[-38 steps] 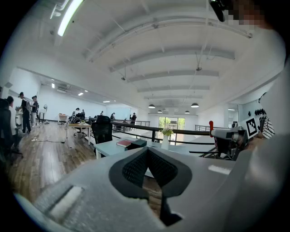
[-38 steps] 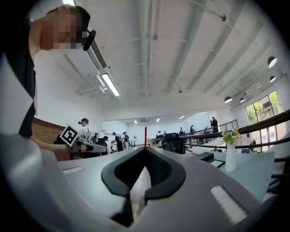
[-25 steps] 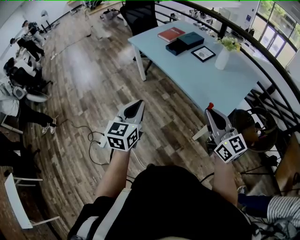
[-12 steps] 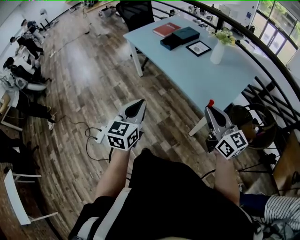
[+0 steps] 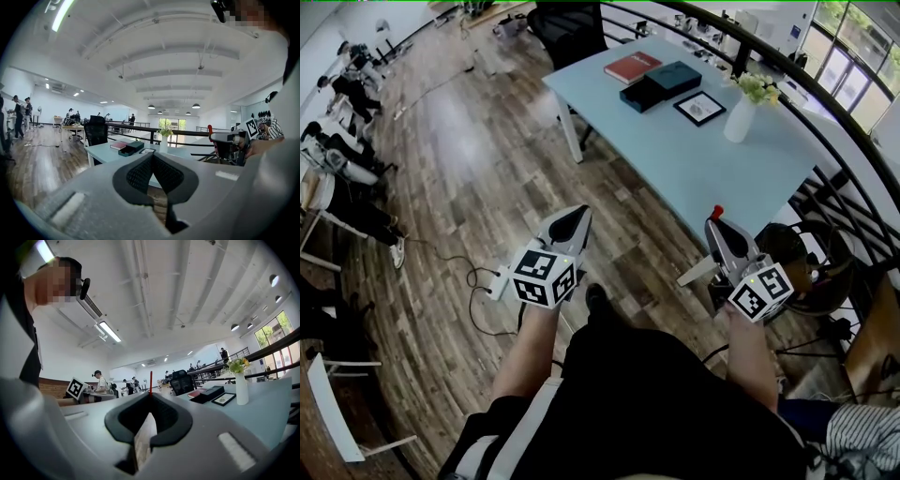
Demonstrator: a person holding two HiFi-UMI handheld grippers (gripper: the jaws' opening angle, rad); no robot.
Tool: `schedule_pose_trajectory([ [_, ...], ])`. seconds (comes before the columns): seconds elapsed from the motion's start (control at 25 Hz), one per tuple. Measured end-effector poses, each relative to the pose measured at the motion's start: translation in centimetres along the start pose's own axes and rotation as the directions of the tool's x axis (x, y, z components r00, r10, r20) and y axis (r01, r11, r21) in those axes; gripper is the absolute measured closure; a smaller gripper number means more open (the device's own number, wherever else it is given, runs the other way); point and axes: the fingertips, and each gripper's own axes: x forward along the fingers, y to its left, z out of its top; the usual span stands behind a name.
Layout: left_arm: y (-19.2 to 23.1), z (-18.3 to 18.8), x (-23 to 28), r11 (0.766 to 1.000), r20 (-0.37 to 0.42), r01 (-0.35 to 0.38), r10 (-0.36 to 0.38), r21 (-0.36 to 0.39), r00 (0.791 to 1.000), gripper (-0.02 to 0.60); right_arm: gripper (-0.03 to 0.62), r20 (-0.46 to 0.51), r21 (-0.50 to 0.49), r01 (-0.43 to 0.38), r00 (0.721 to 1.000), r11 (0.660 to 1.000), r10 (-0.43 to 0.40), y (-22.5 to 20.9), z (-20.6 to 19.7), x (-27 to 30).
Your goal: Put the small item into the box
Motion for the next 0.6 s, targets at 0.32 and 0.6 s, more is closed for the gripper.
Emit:
schedule_pose_trajectory([
  [0.32,7.8,0.7,5.7,0.999,-0.01,0.037,-0.038,-0.024,0.999,0.577,0.58,-0.039,0.017,0.031,0.999,0.999,-0.03,-3.2,-0.8,9.2],
  [0.6,15.2,0.9,9.4,0.995,-0.015,0.072,-0.073,-0.071,0.997,0.577,0.58,-0.084,0.036,0.051,0.995,0.998,-0.048,-4.0,-1.5,17.4],
])
